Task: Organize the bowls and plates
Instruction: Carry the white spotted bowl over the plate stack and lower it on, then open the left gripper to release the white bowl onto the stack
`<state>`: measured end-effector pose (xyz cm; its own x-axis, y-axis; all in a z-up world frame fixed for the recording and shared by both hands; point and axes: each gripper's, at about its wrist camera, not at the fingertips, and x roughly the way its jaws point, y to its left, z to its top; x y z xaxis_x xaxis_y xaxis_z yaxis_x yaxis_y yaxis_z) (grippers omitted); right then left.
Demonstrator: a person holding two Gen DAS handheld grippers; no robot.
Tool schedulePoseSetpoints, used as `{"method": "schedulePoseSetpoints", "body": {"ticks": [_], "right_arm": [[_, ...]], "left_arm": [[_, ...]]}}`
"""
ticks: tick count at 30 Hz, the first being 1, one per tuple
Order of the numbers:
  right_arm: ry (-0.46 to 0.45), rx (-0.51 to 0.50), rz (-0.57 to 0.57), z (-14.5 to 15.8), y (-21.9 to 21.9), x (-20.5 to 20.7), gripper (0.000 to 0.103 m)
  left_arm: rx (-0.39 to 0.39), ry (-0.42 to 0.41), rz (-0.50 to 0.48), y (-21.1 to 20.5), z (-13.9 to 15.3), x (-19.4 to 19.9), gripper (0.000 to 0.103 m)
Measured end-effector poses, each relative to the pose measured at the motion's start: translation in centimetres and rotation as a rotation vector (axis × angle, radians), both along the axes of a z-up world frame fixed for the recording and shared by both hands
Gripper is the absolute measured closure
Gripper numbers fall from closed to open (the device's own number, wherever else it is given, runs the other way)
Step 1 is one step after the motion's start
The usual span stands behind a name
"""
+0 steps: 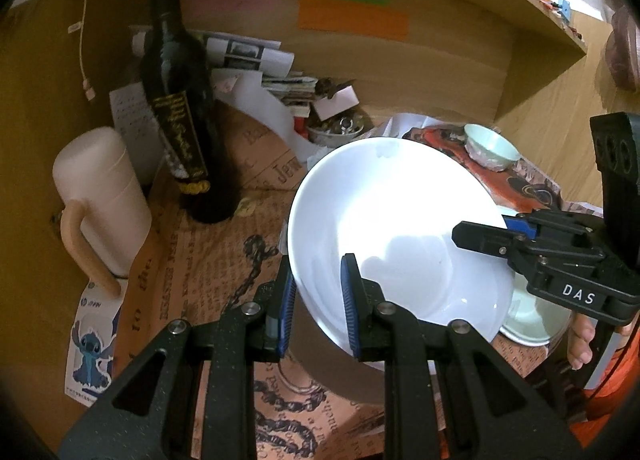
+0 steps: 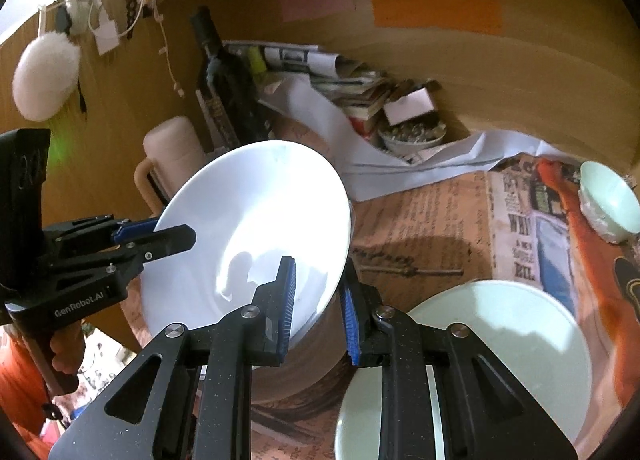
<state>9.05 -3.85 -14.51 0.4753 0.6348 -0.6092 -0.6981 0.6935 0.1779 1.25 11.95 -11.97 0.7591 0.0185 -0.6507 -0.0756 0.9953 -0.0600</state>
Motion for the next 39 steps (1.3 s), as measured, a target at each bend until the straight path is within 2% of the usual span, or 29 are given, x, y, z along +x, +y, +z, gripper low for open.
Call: {"method": "schedulePoseSetpoints", "body": {"ticks": [8, 24, 34, 39], "right_arm": [[0.032, -0.035, 0.009, -1.2, 0.8, 0.1, 0.083], [0.067, -0.075, 0.032, -2.3, 1.6, 0.3, 0.083], [0.010, -0.108, 0.022, -2.0, 2.1, -0.1, 0.081], [-0.020, -0.133, 0.003, -1.9, 1.9, -0.1, 0.079]], "left_arm": [[0.002, 0.040, 0.010, 0.4, -1.0, -0.2, 0.081], [0.067, 0.075, 0.011, 0.5, -2.2, 0.0, 0.081], [0.100, 0.092, 0.019, 0.4, -3.3, 0.7, 0.081], [0.087, 0.097, 0.016, 0.5, -3.3, 0.9, 0.080]]}}
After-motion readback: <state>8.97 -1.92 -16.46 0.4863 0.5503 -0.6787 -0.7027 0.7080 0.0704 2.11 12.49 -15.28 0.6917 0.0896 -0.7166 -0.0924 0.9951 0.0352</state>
